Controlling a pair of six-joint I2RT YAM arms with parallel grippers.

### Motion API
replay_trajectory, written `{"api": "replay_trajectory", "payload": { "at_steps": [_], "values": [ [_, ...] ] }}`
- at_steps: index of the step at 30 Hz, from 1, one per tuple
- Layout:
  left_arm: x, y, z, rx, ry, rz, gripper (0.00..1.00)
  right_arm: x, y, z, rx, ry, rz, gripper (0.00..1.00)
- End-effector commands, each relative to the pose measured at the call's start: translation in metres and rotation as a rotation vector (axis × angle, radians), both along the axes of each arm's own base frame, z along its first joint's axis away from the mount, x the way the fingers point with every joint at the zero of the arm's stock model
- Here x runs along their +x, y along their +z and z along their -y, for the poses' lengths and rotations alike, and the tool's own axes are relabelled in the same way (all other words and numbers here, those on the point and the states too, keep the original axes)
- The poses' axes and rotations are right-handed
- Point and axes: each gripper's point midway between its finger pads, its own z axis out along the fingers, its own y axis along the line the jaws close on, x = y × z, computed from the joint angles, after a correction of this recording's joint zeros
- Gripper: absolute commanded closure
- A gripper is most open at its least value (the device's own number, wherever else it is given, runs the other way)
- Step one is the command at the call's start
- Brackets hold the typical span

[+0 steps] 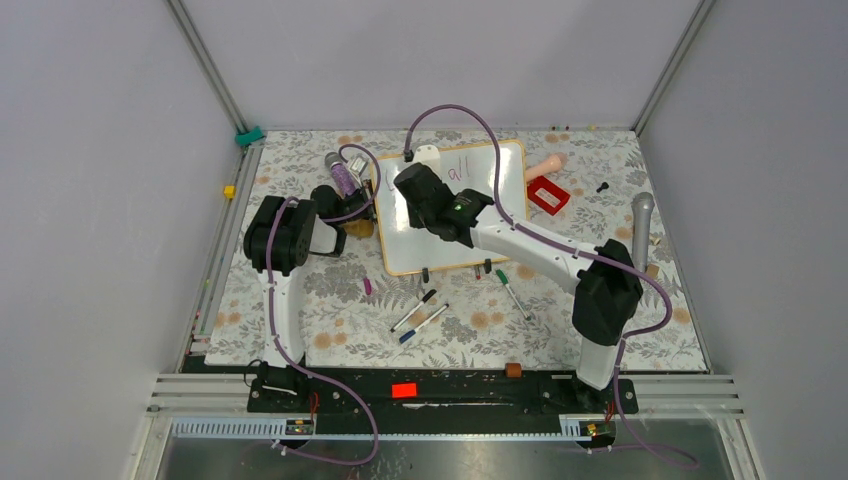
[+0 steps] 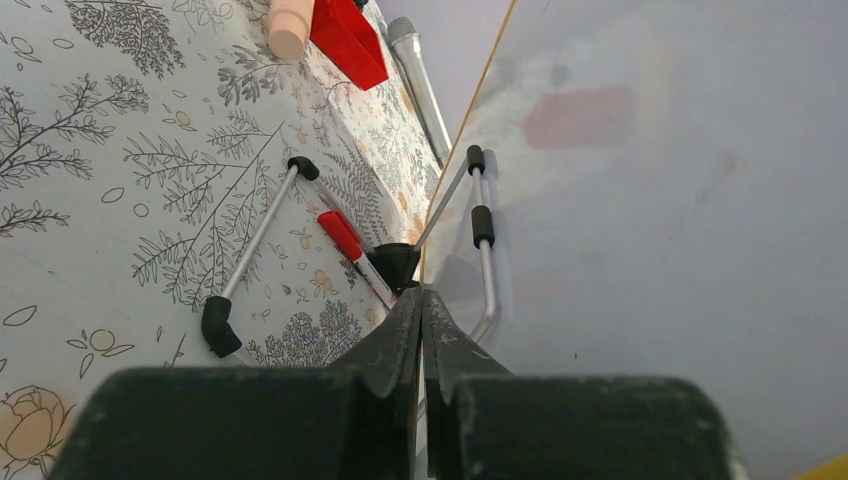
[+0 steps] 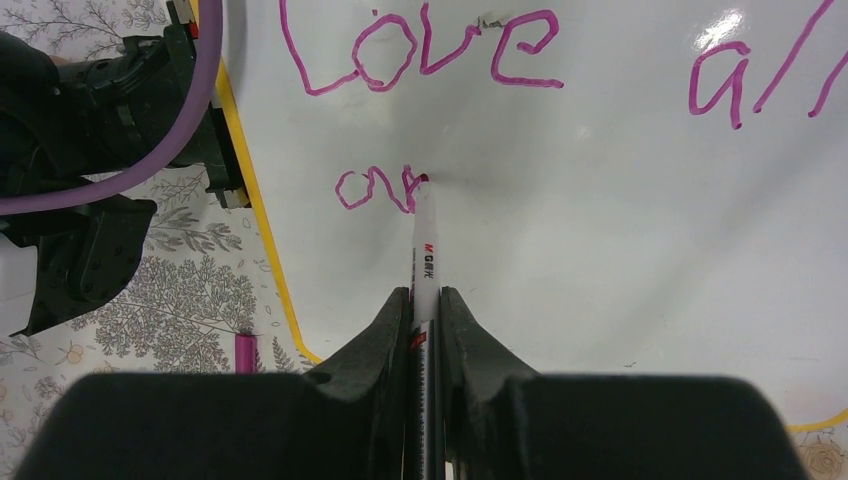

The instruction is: Write a sentence on the whiteboard

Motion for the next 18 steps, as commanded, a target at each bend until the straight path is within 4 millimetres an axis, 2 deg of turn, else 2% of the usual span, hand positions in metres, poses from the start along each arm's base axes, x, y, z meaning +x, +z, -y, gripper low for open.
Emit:
{"api": "replay_trajectory", "payload": {
  "at_steps": [1, 11, 14, 18],
  "values": [
    [0.000, 0.025, 0.003, -0.010, -0.011, 0.126, 1.00, 0.012, 0.028, 0.006, 0.064, -0.013, 0.060, 1.00],
    [0.001, 0.026, 0.001, -0.010, -0.009, 0.127, 1.00, -0.009, 0.063, 0.021, 0.176, 0.025, 0.125, 1.00],
    [0.000, 0.026, 0.001, -0.010, -0.009, 0.126, 1.00, -0.016, 0.066, 0.025, 0.208, 0.039, 0.139, 1.00],
    [0.001, 0.025, 0.000, -0.010, -0.006, 0.125, 1.00, -0.019, 0.055, 0.029, 0.188, 0.049, 0.138, 1.00]
  ]
}}
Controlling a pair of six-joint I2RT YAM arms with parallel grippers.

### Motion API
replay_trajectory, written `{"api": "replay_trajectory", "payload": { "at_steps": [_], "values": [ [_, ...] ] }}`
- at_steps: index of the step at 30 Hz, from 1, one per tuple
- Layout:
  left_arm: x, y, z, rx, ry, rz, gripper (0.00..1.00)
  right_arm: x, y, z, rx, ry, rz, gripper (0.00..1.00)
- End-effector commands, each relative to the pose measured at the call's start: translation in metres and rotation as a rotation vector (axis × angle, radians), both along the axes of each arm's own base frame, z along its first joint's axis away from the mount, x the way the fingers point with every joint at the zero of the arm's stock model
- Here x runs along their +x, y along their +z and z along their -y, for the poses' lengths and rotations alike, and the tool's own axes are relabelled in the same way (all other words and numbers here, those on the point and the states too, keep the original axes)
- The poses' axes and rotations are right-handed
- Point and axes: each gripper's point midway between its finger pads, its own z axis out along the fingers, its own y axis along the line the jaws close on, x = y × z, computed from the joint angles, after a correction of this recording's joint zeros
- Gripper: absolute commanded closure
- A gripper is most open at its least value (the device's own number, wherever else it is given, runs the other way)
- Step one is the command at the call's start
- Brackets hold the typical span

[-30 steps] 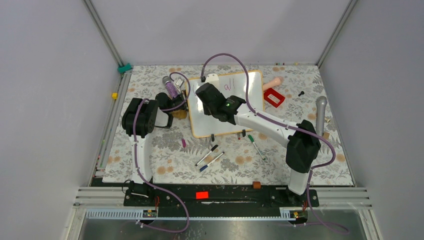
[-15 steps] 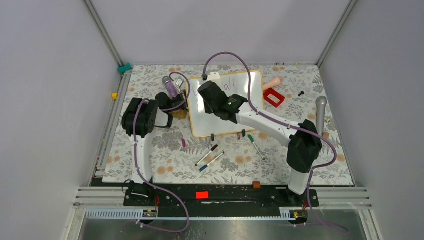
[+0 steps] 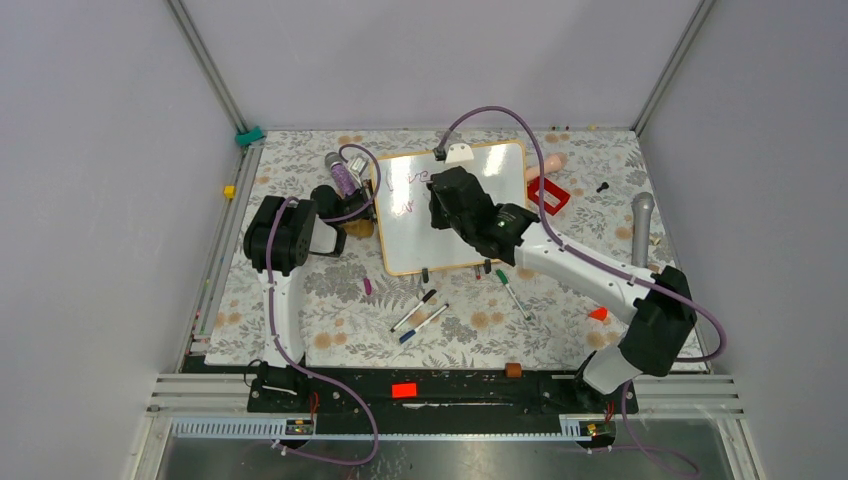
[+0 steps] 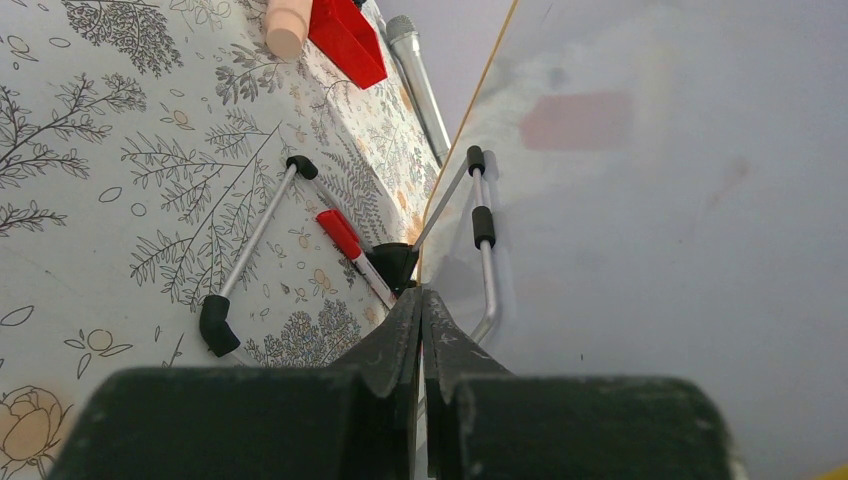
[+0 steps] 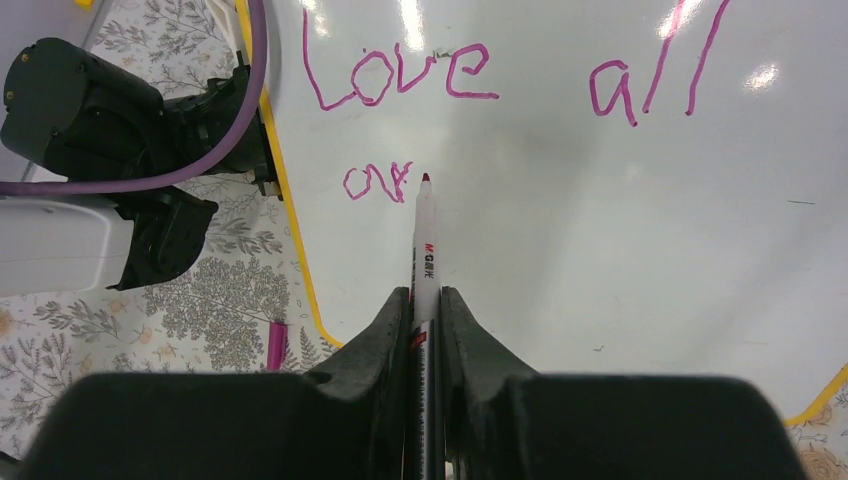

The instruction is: Write a sentence on the whiteboard

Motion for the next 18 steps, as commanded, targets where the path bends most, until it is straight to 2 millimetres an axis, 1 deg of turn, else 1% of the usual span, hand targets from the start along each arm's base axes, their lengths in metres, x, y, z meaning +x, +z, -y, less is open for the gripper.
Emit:
{"api": "replay_trajectory", "payload": {
  "at_steps": [1, 6, 10, 11, 13, 14, 18],
  "values": [
    [0.001, 0.025, 0.001, -0.010, -0.006, 0.123, 1.00, 0.002, 0.009, -0.001, 0.035, 0.022, 0.047, 1.00],
    [0.002, 0.025, 0.000, -0.011, -0.001, 0.122, 1.00, 0.001, -0.007, -0.003, 0.003, 0.033, 0.028, 1.00],
    [0.003, 0.025, -0.003, -0.011, 0.015, 0.117, 0.99, 0.001, -0.008, -0.005, 0.003, 0.031, 0.049, 1.00],
    [0.004, 0.024, -0.006, -0.011, 0.027, 0.114, 0.98, 0.000, -0.007, -0.005, 0.005, 0.032, 0.055, 1.00],
    [0.008, 0.024, -0.015, -0.010, 0.066, 0.108, 0.91, -0.001, -0.008, -0.006, 0.002, 0.034, 0.061, 1.00],
    [0.014, 0.022, -0.032, -0.015, 0.130, 0.082, 0.87, -0.001, -0.007, -0.006, 0.001, 0.031, 0.070, 1.00],
    [0.019, 0.022, -0.046, -0.018, 0.179, 0.063, 0.86, -0.001, -0.007, -0.005, 0.002, 0.027, 0.074, 1.00]
  ]
}}
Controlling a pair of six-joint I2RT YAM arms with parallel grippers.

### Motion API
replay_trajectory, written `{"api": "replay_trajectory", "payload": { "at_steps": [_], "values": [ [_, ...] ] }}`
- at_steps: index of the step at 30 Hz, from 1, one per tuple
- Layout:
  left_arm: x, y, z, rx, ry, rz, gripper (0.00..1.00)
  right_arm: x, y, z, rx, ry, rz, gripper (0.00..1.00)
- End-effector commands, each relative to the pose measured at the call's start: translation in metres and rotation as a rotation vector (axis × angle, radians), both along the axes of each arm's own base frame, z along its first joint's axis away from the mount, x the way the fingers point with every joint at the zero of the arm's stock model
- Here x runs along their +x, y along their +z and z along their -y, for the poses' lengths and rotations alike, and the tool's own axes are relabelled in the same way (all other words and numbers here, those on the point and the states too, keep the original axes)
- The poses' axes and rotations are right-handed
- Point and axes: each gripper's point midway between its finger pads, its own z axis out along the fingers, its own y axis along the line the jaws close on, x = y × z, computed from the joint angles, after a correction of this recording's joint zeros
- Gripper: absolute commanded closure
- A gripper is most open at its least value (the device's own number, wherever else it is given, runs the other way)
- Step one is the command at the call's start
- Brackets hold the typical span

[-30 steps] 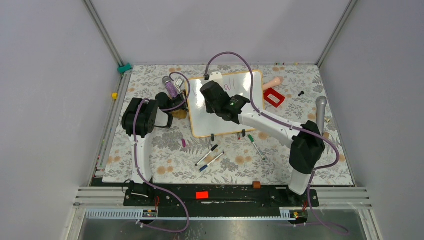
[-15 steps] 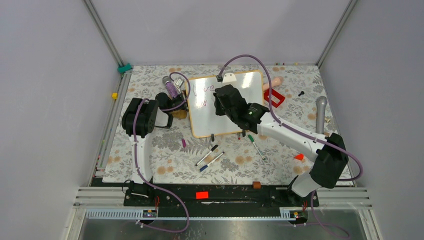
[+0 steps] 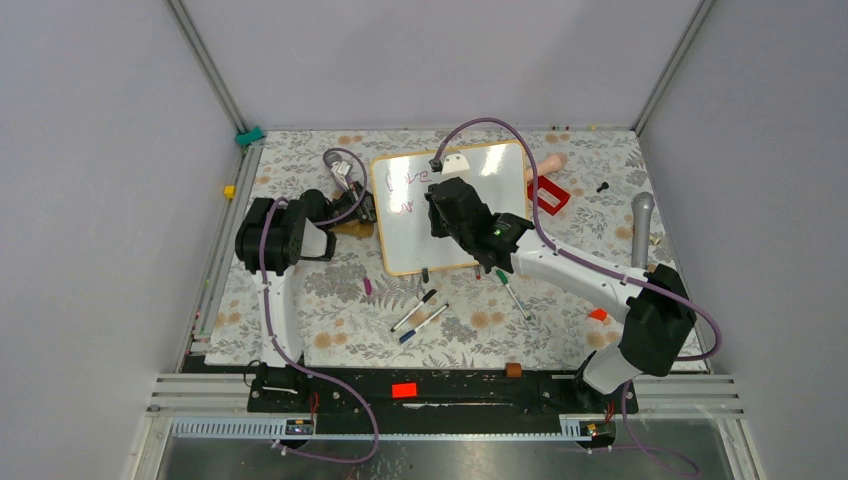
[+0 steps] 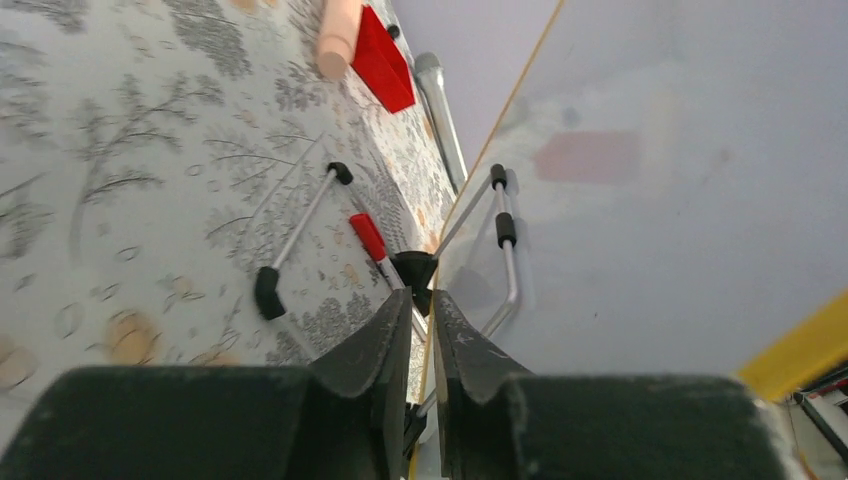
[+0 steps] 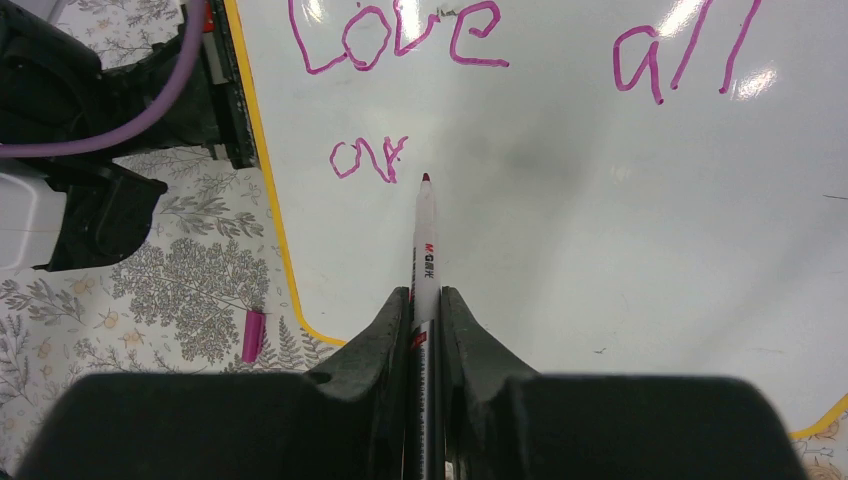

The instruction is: Write a sentence on the whiteboard

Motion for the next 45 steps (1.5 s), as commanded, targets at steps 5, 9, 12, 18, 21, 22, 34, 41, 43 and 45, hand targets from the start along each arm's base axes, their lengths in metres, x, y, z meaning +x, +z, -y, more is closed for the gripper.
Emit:
{"api": "replay_trajectory", "payload": {
  "at_steps": [5, 9, 12, 18, 21, 22, 34, 41, 43, 45],
  "values": [
    [0.017, 0.031, -0.052, -0.017, 0.194, 0.081, 0.80, 0.004, 0.016, 0.000, 0.032, -0.017, 0.075, 1.00],
    [0.016, 0.039, -0.084, -0.010, 0.284, 0.092, 0.64, 0.003, 0.020, 0.005, 0.040, -0.027, 0.095, 1.00],
    [0.011, 0.044, -0.097, -0.001, 0.331, 0.105, 0.02, 0.003, 0.022, 0.007, 0.051, -0.032, 0.111, 1.00],
    [-0.001, 0.049, -0.118, 0.026, 0.415, 0.137, 0.01, 0.003, 0.024, 0.009, 0.059, -0.036, 0.123, 1.00],
    [-0.010, 0.057, -0.116, 0.053, 0.412, 0.194, 0.01, 0.002, 0.024, 0.011, 0.060, -0.039, 0.126, 1.00],
    [-0.013, 0.060, -0.112, 0.064, 0.396, 0.221, 0.01, 0.001, 0.024, 0.011, 0.060, -0.040, 0.126, 1.00],
    [-0.029, 0.094, -0.068, 0.123, 0.211, 0.477, 0.01, 0.002, 0.031, 0.013, 0.093, -0.045, 0.158, 1.00],
    [-0.015, 0.088, -0.064, 0.109, 0.193, 0.433, 0.01, 0.001, 0.030, 0.013, 0.099, -0.043, 0.161, 1.00],
    [-0.013, 0.086, -0.061, 0.098, 0.176, 0.420, 0.01, 0.001, 0.030, 0.012, 0.102, -0.043, 0.160, 1.00],
    [-0.011, 0.083, -0.058, 0.101, 0.164, 0.431, 0.01, 0.001, 0.029, 0.011, 0.102, -0.040, 0.158, 1.00]
  ]
}}
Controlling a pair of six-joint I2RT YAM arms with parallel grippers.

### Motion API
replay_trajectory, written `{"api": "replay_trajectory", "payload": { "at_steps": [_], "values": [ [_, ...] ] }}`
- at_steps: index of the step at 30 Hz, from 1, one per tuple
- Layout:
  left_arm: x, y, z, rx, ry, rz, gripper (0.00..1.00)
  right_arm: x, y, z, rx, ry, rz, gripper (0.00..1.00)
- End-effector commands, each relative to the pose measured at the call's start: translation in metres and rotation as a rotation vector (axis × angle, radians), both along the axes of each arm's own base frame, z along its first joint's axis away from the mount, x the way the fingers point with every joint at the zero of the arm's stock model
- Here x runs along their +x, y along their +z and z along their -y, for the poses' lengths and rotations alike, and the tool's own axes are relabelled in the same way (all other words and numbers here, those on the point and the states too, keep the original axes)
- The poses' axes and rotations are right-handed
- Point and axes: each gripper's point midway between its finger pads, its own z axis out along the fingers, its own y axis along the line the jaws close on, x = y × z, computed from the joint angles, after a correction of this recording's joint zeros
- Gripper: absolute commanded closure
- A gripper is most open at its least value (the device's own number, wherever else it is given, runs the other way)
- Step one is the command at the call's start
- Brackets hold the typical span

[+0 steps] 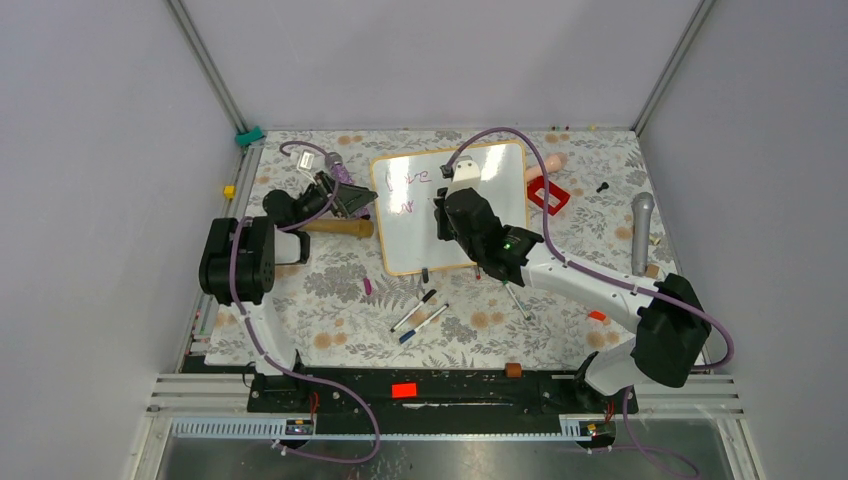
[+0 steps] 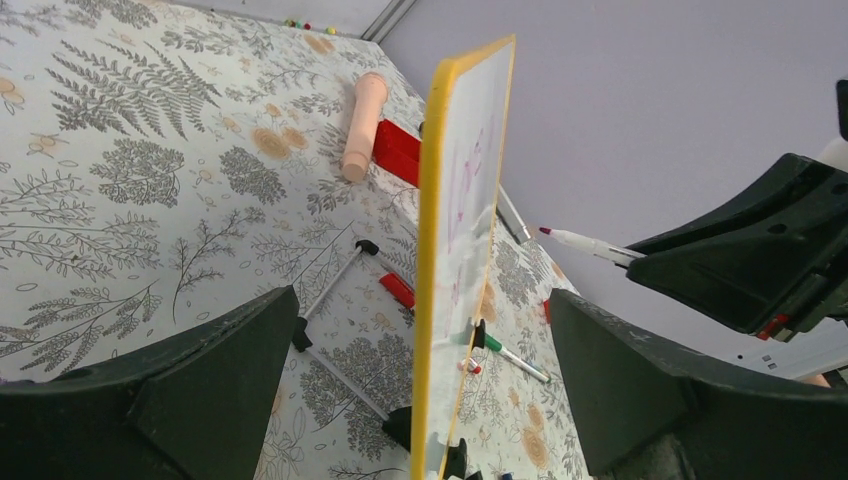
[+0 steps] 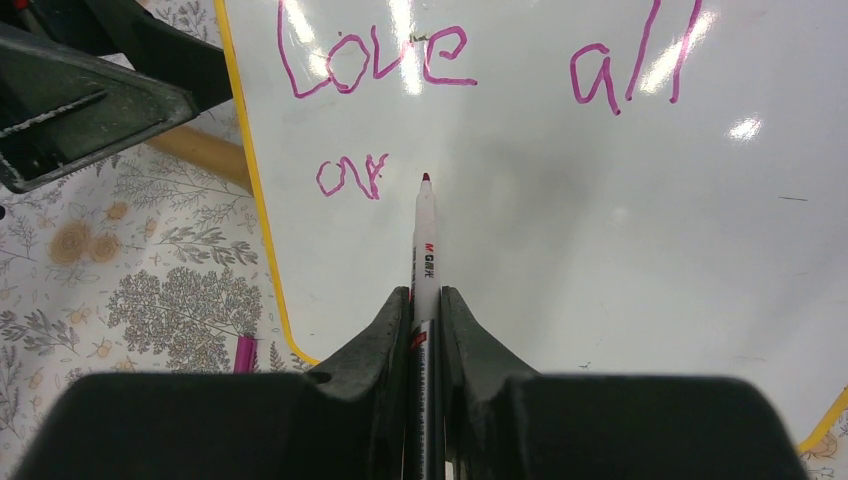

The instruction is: Write a sentence on the whiteboard

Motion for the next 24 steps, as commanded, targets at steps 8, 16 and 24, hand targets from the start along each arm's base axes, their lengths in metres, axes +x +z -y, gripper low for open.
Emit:
{"api": "replay_trajectory", "payload": {
  "at_steps": [8, 16, 24],
  "values": [
    [0.003, 0.000, 0.022, 0.059, -0.063, 0.141, 0.06, 0.002, 0.025, -0.003, 0.054, -0.010, 0.060, 1.00],
    [-0.001, -0.008, 0.036, 0.126, -0.088, 0.250, 0.31, 0.002, 0.025, -0.005, 0.051, -0.003, 0.053, 1.00],
    [0.002, -0.011, 0.039, 0.108, -0.107, 0.217, 0.64, 0.002, 0.021, -0.006, 0.044, -0.003, 0.047, 1.00]
  ]
}}
